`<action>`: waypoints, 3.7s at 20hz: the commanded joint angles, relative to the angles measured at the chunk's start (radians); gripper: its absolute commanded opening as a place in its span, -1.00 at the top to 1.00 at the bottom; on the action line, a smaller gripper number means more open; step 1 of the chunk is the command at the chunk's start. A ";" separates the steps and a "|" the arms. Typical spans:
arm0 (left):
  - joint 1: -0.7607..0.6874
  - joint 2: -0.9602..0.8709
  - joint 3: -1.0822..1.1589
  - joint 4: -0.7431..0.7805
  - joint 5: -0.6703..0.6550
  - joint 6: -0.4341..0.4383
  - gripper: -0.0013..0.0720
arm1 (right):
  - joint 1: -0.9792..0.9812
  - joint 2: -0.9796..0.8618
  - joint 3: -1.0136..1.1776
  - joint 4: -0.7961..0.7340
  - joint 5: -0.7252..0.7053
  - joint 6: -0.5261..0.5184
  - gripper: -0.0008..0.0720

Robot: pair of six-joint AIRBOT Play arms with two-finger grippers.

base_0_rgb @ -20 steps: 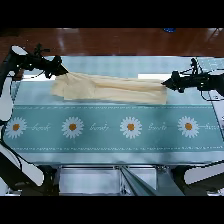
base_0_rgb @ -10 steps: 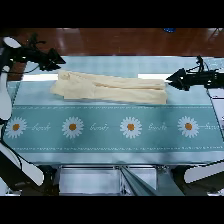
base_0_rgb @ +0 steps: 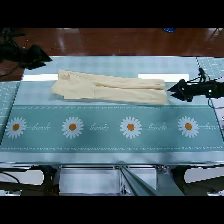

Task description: Fold the shirts.

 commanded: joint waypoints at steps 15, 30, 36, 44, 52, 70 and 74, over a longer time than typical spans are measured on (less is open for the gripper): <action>-0.380 0.119 -0.273 -0.169 0.135 0.093 0.92 | 0.204 0.148 0.081 -0.080 0.055 -0.018 0.92; -0.983 -0.349 -0.026 -0.159 0.174 -0.203 0.93 | 0.204 1.274 -0.342 -0.185 0.251 0.313 0.92; -1.135 -0.366 0.007 -0.161 0.166 -0.203 0.92 | 0.204 1.244 -0.342 -0.165 0.260 0.294 0.92; -0.694 -0.212 0.052 -0.092 0.001 -0.185 0.92 | 0.327 1.082 -0.336 0.039 0.149 0.190 0.92; -0.206 0.425 -0.344 0.278 0.014 -0.188 0.92 | 0.702 0.504 -0.008 0.052 -0.181 0.124 0.92; -0.117 0.960 -0.986 0.201 0.128 -0.200 0.92 | 0.791 -0.092 0.407 0.169 -0.174 0.153 -0.15; -0.066 0.961 -0.986 0.205 0.109 -0.200 0.92 | 0.606 0.126 0.405 0.003 0.196 0.163 -0.15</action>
